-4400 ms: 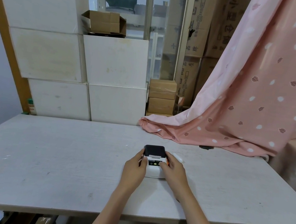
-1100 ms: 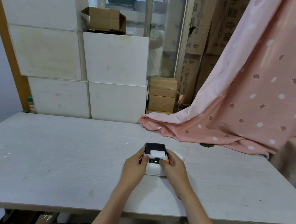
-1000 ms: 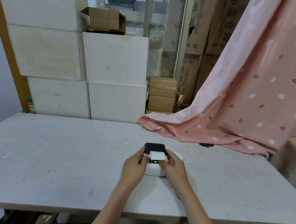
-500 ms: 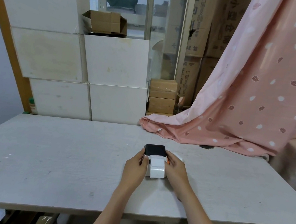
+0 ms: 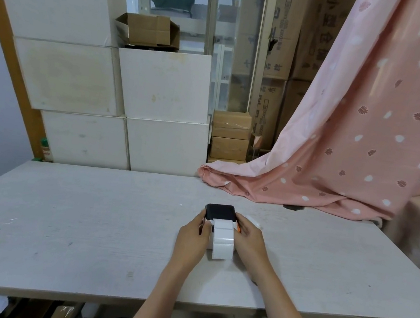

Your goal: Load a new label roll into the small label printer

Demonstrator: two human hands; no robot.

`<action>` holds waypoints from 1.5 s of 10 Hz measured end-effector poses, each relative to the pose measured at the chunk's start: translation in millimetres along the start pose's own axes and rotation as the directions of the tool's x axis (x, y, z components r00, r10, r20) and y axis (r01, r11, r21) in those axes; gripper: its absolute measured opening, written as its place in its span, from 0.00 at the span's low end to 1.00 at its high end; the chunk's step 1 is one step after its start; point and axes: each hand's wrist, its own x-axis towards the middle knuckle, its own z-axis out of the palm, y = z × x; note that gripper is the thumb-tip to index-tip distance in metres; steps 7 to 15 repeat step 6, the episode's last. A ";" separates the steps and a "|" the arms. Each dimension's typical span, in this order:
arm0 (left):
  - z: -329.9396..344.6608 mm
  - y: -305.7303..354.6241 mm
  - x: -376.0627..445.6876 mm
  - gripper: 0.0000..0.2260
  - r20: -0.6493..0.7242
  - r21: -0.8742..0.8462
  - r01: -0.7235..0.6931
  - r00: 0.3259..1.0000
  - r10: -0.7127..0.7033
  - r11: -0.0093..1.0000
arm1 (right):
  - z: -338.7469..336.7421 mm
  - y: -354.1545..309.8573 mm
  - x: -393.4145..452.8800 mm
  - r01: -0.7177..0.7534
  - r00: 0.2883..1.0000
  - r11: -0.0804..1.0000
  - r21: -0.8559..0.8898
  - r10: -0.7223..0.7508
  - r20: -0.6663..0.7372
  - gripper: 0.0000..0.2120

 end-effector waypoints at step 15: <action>-18.6 19.1 1.2 0.17 0.059 0.119 -0.038 0.998 0.031 0.992 | -0.8 -13.4 2.6 -0.009 0.998 0.975 -0.224 -0.006 -0.064 0.12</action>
